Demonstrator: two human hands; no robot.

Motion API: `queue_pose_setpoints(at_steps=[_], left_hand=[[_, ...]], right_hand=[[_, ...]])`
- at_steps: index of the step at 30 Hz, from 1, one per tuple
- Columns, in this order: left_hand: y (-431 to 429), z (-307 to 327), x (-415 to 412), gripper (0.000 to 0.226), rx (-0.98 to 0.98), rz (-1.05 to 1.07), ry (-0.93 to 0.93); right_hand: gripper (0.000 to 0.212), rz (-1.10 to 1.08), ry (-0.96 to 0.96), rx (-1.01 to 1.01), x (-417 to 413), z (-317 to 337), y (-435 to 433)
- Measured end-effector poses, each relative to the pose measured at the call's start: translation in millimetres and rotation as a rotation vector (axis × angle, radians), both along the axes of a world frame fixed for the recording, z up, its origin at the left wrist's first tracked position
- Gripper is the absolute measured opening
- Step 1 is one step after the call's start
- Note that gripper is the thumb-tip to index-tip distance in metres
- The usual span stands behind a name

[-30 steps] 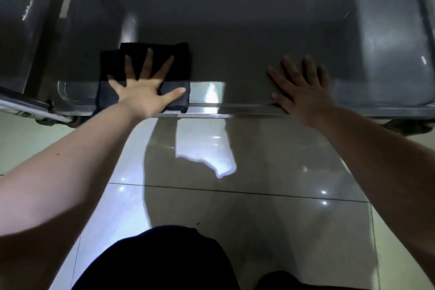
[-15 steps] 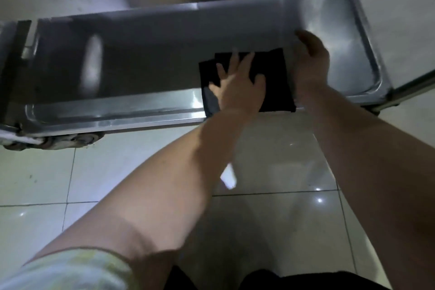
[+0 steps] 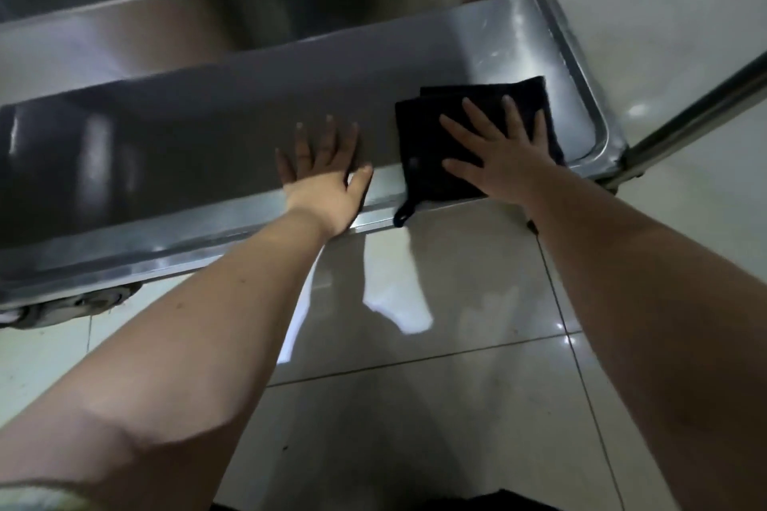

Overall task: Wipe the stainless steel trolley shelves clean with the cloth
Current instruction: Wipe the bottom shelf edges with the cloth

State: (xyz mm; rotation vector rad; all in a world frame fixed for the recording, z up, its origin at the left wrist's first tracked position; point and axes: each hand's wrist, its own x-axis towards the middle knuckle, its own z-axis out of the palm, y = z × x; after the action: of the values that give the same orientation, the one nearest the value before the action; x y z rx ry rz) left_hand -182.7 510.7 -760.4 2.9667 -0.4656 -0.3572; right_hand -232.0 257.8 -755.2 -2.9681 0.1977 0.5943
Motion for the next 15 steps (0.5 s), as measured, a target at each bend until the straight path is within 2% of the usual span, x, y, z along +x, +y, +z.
queue_pose_setpoints(at_steps=[4,7,9,12,15], left_hand=[[5,-8,0,0.060,0.003,-0.001,-0.014],[5,-9,-1,0.060,0.026,-0.009,-0.016],[5,-10,-1,0.060,0.040,-0.006,-0.017],[7,-13,-2,0.061,0.050,0.012,-0.020],[6,-14,0,0.070,0.067,0.030,-0.022]], right_hand=[[0.062,-0.144,0.001,-0.022,-11,2,-70],[0.061,-0.173,-0.019,-0.049,-13,1,-59],[0.059,-0.080,-0.080,-0.052,-13,-3,-19],[0.060,0.210,-0.174,-0.002,2,-7,40],[0.060,0.252,-0.142,0.034,53,-8,50]])
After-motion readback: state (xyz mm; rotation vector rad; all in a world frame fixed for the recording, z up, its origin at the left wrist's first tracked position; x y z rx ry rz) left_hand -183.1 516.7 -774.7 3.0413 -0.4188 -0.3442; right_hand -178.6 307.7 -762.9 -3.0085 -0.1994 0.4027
